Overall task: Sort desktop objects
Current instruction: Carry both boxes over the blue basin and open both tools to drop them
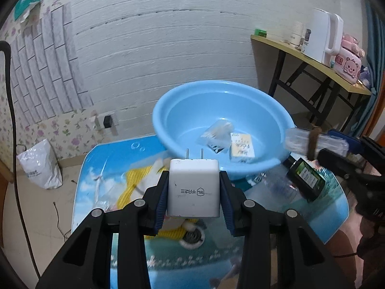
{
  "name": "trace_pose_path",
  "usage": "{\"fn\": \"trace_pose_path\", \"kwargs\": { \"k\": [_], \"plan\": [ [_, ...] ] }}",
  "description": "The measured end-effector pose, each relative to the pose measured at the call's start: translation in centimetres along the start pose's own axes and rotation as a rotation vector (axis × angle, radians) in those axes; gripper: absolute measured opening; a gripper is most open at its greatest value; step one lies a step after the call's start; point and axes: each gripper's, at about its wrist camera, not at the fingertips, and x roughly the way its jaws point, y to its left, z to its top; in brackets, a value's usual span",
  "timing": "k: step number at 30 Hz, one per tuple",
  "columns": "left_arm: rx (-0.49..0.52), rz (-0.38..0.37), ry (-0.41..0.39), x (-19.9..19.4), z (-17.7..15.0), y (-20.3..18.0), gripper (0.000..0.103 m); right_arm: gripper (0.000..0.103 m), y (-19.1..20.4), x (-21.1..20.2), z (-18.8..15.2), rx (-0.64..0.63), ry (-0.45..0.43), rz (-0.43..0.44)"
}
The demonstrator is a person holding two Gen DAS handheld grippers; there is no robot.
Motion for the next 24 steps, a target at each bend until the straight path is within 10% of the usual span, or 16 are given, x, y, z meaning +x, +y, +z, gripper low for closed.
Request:
{"fn": "trace_pose_path", "kwargs": {
  "k": [24],
  "plan": [
    [0.085, -0.006, 0.061, 6.2, 3.1, -3.3, 0.040, 0.055, -1.2, 6.6, 0.3, -0.004, 0.083, 0.039]
  ]
}}
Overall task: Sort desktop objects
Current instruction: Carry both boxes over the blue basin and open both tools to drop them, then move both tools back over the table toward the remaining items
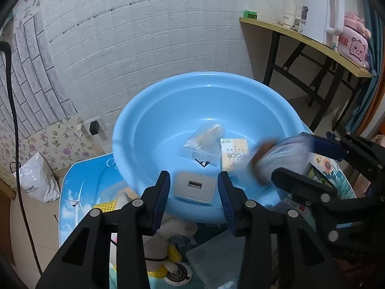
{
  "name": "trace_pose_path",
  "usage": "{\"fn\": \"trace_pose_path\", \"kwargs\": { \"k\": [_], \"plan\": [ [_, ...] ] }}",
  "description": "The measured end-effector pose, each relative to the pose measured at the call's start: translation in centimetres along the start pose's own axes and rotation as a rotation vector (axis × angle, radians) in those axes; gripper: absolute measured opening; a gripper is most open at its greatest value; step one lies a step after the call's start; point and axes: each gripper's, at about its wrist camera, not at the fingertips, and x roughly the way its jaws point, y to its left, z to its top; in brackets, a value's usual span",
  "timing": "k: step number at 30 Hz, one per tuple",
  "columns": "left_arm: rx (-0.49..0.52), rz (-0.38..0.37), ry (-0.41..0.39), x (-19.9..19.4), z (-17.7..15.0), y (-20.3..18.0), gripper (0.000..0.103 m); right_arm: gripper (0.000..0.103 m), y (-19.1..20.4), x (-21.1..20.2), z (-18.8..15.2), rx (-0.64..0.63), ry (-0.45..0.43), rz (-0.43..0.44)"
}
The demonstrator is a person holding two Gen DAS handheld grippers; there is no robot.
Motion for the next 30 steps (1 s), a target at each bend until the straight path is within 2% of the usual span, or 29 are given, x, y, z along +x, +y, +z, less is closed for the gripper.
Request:
{"fn": "trace_pose_path", "kwargs": {
  "k": [3, 10, 13, 15, 17, 25, 30],
  "plan": [
    [0.000, -0.001, -0.009, -0.3, 0.0, 0.0, 0.045, 0.056, 0.0, 0.1, -0.1, -0.002, 0.003, -0.003],
    [0.000, 0.022, -0.014, -1.2, -0.7, 0.4, 0.049, 0.056, 0.3, -0.3, 0.0, -0.005, 0.001, -0.010],
    [-0.013, 0.025, -0.016, -1.6, -1.1, 0.8, 0.058, 0.056, 0.2, -0.5, -0.2, -0.002, 0.002, -0.019],
    [-0.022, 0.032, -0.024, -2.1, -1.5, 1.1, 0.075, 0.056, 0.1, -0.7, -0.7, 0.005, 0.008, -0.026],
    [-0.027, 0.031, -0.029, -2.6, -1.8, 1.4, 0.080, 0.056, -0.1, -0.8, -1.1, 0.011, 0.020, -0.035],
    [-0.036, 0.044, -0.008, -3.6, -3.8, 1.5, 0.083, 0.056, -0.8, -1.7, -3.1, 0.044, 0.062, -0.063],
    [-0.047, 0.048, -0.001, -4.6, -5.3, 1.5, 0.086, 0.061, -0.9, -2.7, -4.2, 0.060, 0.077, -0.085]
  ]
}}
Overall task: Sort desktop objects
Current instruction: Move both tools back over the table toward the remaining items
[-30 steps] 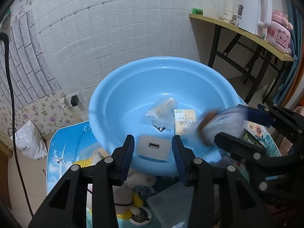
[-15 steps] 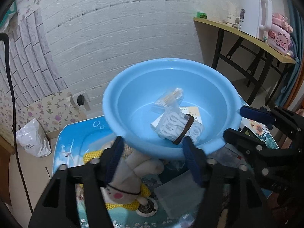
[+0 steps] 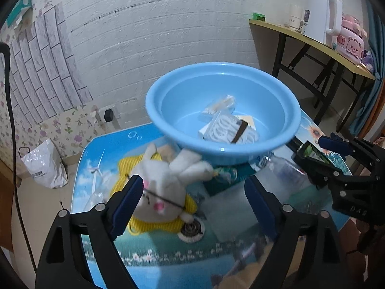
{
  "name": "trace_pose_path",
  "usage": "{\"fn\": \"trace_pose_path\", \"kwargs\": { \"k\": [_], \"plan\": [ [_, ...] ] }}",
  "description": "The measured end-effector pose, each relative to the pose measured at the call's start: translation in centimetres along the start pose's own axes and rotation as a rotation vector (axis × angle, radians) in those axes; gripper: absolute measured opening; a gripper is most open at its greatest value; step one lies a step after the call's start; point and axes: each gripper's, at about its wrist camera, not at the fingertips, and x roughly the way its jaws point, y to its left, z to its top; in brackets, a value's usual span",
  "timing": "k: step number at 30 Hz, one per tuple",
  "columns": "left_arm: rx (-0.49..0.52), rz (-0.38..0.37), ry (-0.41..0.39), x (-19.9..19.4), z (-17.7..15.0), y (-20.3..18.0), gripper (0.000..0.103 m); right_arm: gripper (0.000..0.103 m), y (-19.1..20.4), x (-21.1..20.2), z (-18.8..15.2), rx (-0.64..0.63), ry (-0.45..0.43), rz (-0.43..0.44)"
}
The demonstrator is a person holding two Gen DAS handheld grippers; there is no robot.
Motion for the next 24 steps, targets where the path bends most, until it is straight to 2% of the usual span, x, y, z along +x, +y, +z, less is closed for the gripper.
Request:
{"fn": "trace_pose_path", "kwargs": {
  "k": [4, 9, 13, 16, 18, 20, 24],
  "plan": [
    [-0.019, 0.006, -0.002, -1.1, -1.5, 0.4, 0.089, 0.070, 0.0, -0.7, -1.0, 0.012, 0.009, -0.013],
    [-0.053, 0.019, -0.015, -2.2, -3.1, 0.8, 0.095, 0.071, 0.0, -0.6, -2.3, 0.043, 0.026, -0.019],
    [-0.079, 0.035, -0.012, -2.5, -4.3, 1.0, 0.095, 0.072, 0.1, -0.7, -3.0, 0.078, 0.009, -0.015],
    [-0.072, 0.066, -0.018, -2.9, -5.0, 1.2, 0.095, 0.086, 0.1, -1.0, -3.0, 0.119, -0.012, -0.014],
    [-0.077, 0.073, -0.025, -3.3, -5.2, 1.4, 0.095, 0.089, 0.3, -1.4, -2.8, 0.130, -0.034, -0.015],
    [-0.085, 0.062, -0.065, -3.9, -5.4, 1.8, 0.095, 0.101, 0.8, -1.7, -2.5, 0.123, -0.047, 0.000],
    [-0.060, 0.086, -0.144, -5.2, -5.4, 1.7, 0.096, 0.103, 2.6, -2.6, -2.9, 0.049, -0.085, 0.027]
  ]
}}
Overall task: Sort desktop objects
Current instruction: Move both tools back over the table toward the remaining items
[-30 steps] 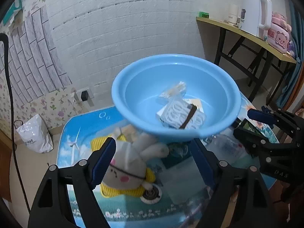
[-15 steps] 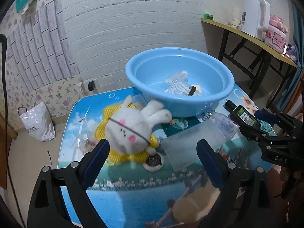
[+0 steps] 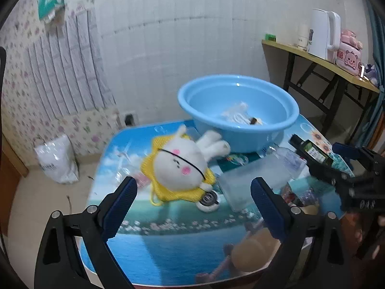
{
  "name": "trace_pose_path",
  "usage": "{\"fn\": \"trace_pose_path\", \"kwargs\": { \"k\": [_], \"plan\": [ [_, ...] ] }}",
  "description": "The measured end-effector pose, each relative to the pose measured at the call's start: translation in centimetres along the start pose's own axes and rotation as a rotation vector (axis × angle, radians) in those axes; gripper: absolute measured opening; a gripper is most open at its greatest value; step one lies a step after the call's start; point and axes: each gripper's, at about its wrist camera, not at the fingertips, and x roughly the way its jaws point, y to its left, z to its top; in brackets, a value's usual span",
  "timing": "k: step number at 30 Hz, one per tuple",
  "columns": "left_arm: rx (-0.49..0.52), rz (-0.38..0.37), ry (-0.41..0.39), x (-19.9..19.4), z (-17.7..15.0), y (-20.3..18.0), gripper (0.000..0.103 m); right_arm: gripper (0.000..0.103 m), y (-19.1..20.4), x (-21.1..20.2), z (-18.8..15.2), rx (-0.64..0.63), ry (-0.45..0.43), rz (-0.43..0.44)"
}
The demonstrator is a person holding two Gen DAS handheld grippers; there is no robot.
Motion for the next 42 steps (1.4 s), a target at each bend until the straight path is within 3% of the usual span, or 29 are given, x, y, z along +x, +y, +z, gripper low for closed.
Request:
{"fn": "trace_pose_path", "kwargs": {
  "k": [2, 5, 11, 23, 32, 42],
  "plan": [
    [0.004, 0.009, -0.011, -0.3, 0.0, -0.1, 0.103, 0.103, 1.0, -0.5, -0.3, -0.057, -0.028, -0.005],
    [-0.009, -0.008, -0.001, -0.3, 0.0, -0.1, 0.103, 0.103, 1.9, -0.6, -0.5, -0.098, -0.012, -0.027],
    [-0.020, -0.036, 0.019, -0.5, -0.7, 0.0, 0.103, 0.103, 1.8, -1.3, -0.2, -0.059, -0.017, -0.084],
    [-0.033, -0.038, 0.022, -0.4, -1.0, 0.4, 0.103, 0.103, 1.3, -1.5, -0.5, -0.015, 0.002, -0.115],
    [-0.036, -0.029, 0.029, -0.2, -1.4, 0.8, 0.103, 0.103, 1.2, -1.1, -0.4, 0.002, 0.014, -0.100],
    [-0.105, -0.019, 0.064, 1.2, -2.3, 3.2, 0.103, 0.103, 0.6, -0.3, -1.2, 0.006, 0.047, -0.106]
  ]
}}
